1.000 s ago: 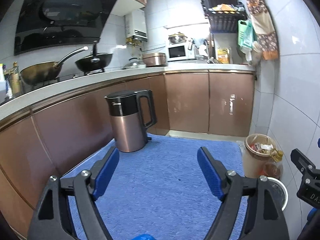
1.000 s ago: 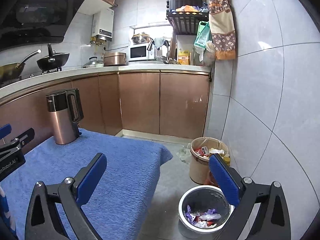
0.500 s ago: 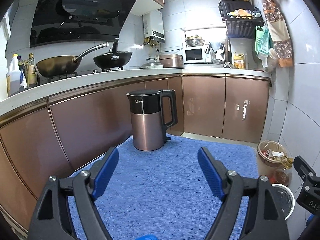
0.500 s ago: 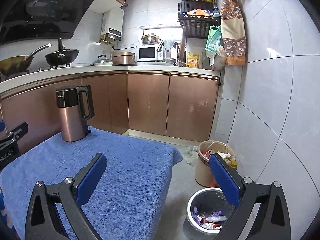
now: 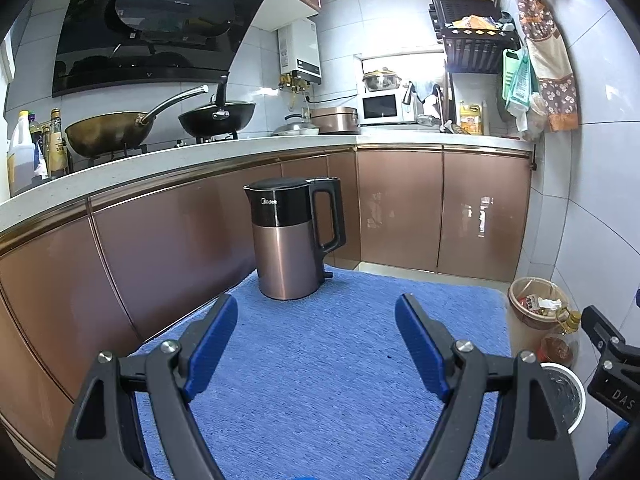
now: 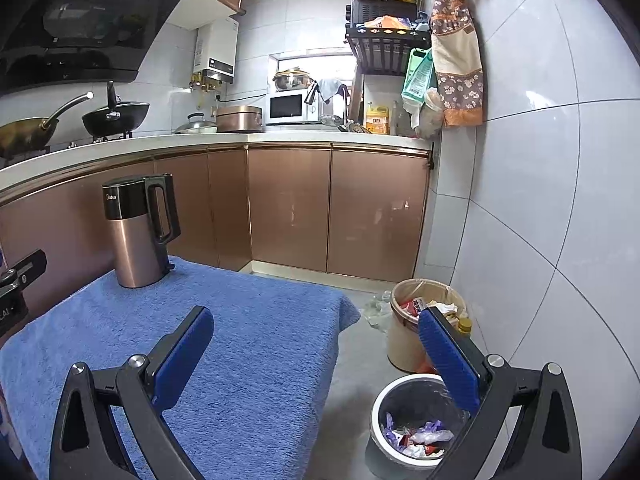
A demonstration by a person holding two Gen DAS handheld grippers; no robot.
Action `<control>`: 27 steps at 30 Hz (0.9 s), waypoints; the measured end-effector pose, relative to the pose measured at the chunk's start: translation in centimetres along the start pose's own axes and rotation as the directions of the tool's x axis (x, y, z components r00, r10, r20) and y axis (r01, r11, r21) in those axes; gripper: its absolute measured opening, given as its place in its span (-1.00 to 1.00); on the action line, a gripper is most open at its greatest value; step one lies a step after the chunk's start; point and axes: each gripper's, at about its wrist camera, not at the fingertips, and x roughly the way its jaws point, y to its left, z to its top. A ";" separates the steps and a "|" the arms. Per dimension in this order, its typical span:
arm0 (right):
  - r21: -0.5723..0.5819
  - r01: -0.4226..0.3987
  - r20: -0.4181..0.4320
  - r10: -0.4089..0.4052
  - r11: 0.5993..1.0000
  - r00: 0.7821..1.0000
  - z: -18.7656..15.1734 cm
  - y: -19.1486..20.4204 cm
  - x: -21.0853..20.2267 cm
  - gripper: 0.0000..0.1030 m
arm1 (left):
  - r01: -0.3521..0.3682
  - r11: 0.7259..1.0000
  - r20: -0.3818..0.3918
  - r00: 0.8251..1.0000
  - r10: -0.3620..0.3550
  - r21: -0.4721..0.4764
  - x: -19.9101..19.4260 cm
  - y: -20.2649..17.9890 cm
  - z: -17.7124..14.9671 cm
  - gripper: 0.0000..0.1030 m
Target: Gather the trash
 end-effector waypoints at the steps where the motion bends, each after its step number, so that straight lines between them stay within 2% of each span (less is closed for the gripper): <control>1: -0.001 0.000 -0.001 0.000 1.000 1.000 0.0 0.0 0.0 1.00 | 0.006 1.000 -0.005 1.000 -0.006 -0.002 0.0 0.0 0.0 0.56; 6: 0.002 0.005 -0.004 -0.005 1.000 1.000 0.0 -0.3 0.1 1.00 | 0.033 0.999 -0.029 0.999 -0.033 -0.016 0.1 0.0 0.0 0.56; 27: 0.008 0.012 -0.003 -0.012 1.000 1.000 -0.1 -0.8 0.1 1.00 | 0.045 0.999 -0.024 0.999 -0.044 0.016 -0.7 -1.1 -0.1 0.56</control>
